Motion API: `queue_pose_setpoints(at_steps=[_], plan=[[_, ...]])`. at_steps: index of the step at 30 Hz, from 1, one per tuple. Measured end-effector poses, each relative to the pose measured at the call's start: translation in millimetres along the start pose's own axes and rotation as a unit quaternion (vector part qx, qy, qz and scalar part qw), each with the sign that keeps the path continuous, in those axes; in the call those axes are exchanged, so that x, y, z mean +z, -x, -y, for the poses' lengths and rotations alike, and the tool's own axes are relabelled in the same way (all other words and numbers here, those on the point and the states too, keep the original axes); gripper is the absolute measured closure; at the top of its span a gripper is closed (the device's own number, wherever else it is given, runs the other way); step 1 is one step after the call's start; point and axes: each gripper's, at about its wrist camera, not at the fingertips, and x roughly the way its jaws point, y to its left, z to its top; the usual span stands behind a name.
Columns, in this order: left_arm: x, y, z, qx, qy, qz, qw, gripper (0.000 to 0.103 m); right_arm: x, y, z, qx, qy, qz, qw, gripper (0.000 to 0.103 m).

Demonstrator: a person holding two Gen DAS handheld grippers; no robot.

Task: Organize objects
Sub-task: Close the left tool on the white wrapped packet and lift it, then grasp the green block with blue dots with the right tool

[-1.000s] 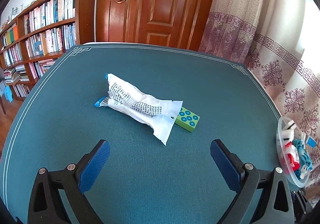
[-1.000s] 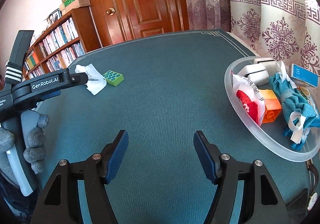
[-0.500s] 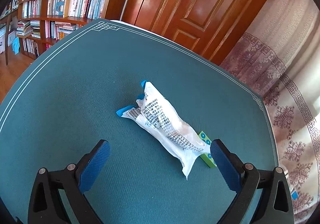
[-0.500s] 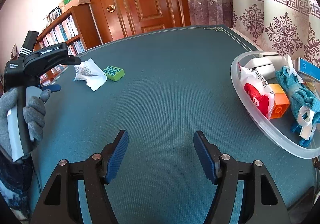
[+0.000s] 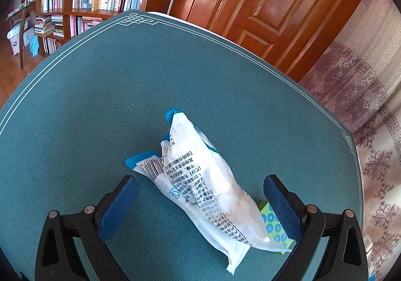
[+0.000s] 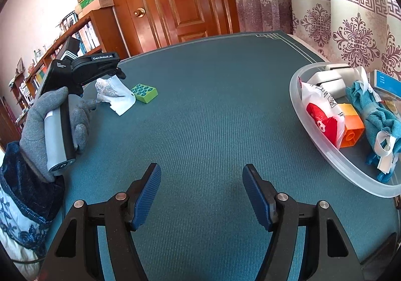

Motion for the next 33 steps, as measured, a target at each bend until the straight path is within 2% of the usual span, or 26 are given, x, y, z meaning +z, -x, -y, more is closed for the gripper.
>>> queue_pose_setpoints(at_steps=[4,7,9,15,18,25,33], plan=[[-0.3,-0.4,-0.7,0.009,-0.006,0.012,0.9999,0.007,-0.3,-0.9,0.0,0.001,-0.002,-0.004,1.0,0.034],[-0.3,-0.2,-1.3,0.017,-0.018,0.016,0.9996,0.018,-0.7,-1.5,-0.5,-0.001,-0.002,-0.005,1.0,0.034],[-0.8,1.1,-1.7,0.008,-0.026,0.015,0.9995,0.03,-0.6,-1.6,-1.2,-0.003,-0.002,-0.005,1.0,0.034],[-5.7,10.2,-3.5,-0.009,-0.06,0.008,0.9981,0.05,-0.9,-1.8,-1.9,-0.01,-0.001,-0.005,1.0,0.034],[-9.5,17.0,-6.8,-0.011,-0.078,0.006,0.9968,0.054,-1.0,-2.3,-3.4,-0.014,0.001,-0.006,1.0,0.034],[-19.7,34.1,-13.1,-0.022,-0.13,0.008,0.9913,0.054,3.3,-6.1,-13.4,-0.008,0.02,-0.019,1.0,0.034],[-36.8,57.2,-16.1,-0.034,-0.174,0.018,0.984,0.054,37.4,-29.5,-40.9,0.016,0.041,-0.019,0.999,0.034]])
